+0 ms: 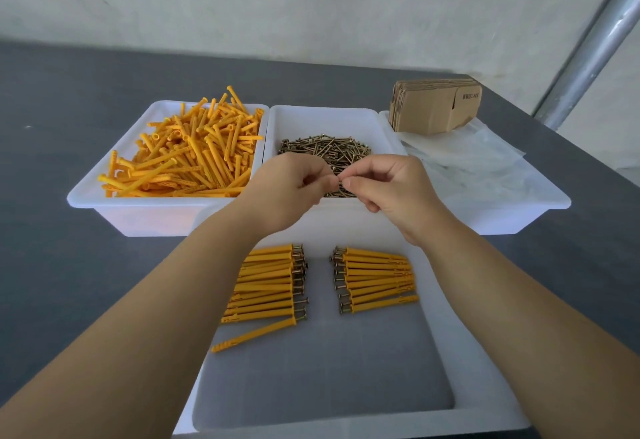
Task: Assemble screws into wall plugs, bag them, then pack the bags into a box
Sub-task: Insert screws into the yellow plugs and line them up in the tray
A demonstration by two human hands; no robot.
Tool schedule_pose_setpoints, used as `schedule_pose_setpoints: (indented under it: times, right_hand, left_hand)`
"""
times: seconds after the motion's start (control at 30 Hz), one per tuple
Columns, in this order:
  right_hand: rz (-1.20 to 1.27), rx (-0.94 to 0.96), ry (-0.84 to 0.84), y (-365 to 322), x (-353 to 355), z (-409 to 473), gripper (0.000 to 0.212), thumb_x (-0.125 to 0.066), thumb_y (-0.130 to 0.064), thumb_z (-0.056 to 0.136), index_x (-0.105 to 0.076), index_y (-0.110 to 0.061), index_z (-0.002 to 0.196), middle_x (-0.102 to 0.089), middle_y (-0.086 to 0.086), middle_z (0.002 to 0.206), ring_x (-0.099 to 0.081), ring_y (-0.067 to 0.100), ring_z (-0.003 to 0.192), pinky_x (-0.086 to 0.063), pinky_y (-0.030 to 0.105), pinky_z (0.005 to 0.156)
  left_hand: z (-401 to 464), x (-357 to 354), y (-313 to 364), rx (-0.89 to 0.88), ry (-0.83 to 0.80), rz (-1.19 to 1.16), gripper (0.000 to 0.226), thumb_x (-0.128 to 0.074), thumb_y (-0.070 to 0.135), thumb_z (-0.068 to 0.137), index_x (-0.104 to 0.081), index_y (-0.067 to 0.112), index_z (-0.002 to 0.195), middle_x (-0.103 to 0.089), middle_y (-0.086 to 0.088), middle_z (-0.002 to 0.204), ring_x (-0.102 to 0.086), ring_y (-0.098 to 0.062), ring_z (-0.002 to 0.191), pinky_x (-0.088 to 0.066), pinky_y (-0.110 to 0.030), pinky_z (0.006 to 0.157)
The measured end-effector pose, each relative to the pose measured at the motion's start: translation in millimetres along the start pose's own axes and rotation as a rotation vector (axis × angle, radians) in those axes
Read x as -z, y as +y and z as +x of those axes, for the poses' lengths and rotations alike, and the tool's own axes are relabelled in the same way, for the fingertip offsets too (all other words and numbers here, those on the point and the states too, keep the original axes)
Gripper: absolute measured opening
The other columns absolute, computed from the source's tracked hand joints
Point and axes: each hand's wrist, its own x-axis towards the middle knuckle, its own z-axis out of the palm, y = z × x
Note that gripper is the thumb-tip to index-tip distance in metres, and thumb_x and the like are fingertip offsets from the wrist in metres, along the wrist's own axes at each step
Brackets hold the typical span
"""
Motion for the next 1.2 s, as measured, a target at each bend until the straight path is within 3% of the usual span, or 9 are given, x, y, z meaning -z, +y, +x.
schedule_pose_setpoints:
  times: [0.1,0.17,0.3,0.43,0.6,0.7,0.9,1.07,1.2]
  right_hand:
    - [-0.049,0.019,0.036,-2.5,-3.4,-0.1,0.010,-0.063,-0.015,0.093,-0.072,-0.012,0.089,-0.056,-0.019,0.057,-0.048,0.000,0.055,-0.037,0.015,0.055]
    - [-0.051,0.011,0.063,-7.3,-8.8,-1.1,0.025,-0.052,-0.035,0.095,-0.068,-0.017,0.101,-0.059,-0.019,0.073,-0.054,0.001,0.070,-0.040,0.016,0.061]
    - [0.087,-0.061,0.056,-17.0,-16.2,1.3,0.052,-0.028,-0.056,0.086,-0.060,-0.033,0.121,-0.063,-0.004,0.118,-0.062,0.009,0.102,-0.049,0.025,0.075]
    - [0.179,-0.137,0.311,-14.5,-4.4,6.1,0.045,-0.027,-0.050,0.101,-0.058,-0.026,0.123,-0.066,-0.001,0.115,-0.065,0.012,0.090,-0.048,0.036,0.077]
    - [0.171,-0.206,0.436,0.0,9.2,9.3,0.040,-0.029,-0.045,0.105,-0.059,-0.024,0.122,-0.069,-0.002,0.108,-0.066,0.010,0.080,-0.047,0.031,0.069]
    - [0.164,-0.183,0.422,1.3,7.9,10.1,0.033,-0.033,-0.043,0.105,-0.060,-0.027,0.115,-0.069,-0.001,0.109,-0.065,0.007,0.075,-0.046,0.028,0.065]
    - [0.137,-0.176,0.391,-2.1,3.1,6.3,0.036,-0.040,-0.050,0.092,-0.061,-0.028,0.111,-0.068,-0.002,0.108,-0.064,0.008,0.074,-0.047,0.026,0.062]
    - [0.128,-0.176,0.376,-3.4,1.4,5.6,0.040,-0.042,-0.050,0.082,-0.062,-0.027,0.107,-0.068,-0.002,0.107,-0.064,0.009,0.074,-0.046,0.028,0.063]
    - [0.121,-0.182,0.375,-1.8,2.0,7.4,0.034,-0.045,-0.047,0.081,-0.062,-0.028,0.103,-0.068,-0.003,0.105,-0.064,0.009,0.072,-0.045,0.026,0.060]
  left_hand:
    - [-1.4,-3.9,5.6,-0.041,-0.063,-0.017,0.024,-0.058,0.025,0.097,-0.071,0.006,0.089,-0.062,-0.006,0.072,-0.042,-0.005,0.054,-0.031,-0.015,0.051]
    - [-3.7,-10.8,13.9,-0.069,-0.081,-0.079,0.024,-0.060,0.022,0.097,-0.070,0.002,0.089,-0.061,-0.009,0.070,-0.043,-0.007,0.057,-0.034,-0.019,0.055]
    - [-7.6,-22.9,25.6,0.008,-0.141,-0.409,0.012,-0.060,0.015,0.097,-0.070,0.013,0.091,-0.063,0.010,0.072,-0.059,-0.004,0.067,-0.058,-0.027,0.066]
    - [-6.5,-17.8,22.1,0.020,-0.053,-0.491,0.004,-0.066,0.011,0.093,-0.069,0.012,0.090,-0.071,-0.014,0.088,-0.066,-0.024,0.078,-0.054,-0.028,0.071]
    - [-7.2,-23.7,19.8,-0.110,-0.090,-0.149,0.008,-0.072,0.008,0.086,-0.069,0.013,0.091,-0.074,0.000,0.083,-0.069,-0.012,0.079,-0.054,-0.025,0.076]
    - [-9.0,-43.2,25.3,-0.149,-0.092,0.032,0.009,-0.071,0.010,0.084,-0.068,0.014,0.091,-0.070,0.001,0.085,-0.066,-0.016,0.082,-0.054,-0.035,0.078]
    - [-9.6,-79.9,21.9,-0.303,-0.053,0.586,0.016,-0.054,0.006,0.089,-0.045,0.018,0.086,-0.057,0.000,0.087,-0.048,-0.020,0.083,-0.043,-0.035,0.059]
    - [-11.5,-78.1,18.4,-0.429,-0.012,0.775,0.028,-0.078,-0.003,0.054,-0.059,0.016,0.061,-0.056,-0.001,0.077,-0.050,-0.021,0.074,-0.026,-0.025,0.046]
    - [-9.0,-81.4,13.8,-0.466,-0.002,0.779,0.023,-0.076,0.000,0.063,-0.060,0.016,0.062,-0.056,-0.001,0.079,-0.050,-0.021,0.077,-0.029,-0.026,0.048]
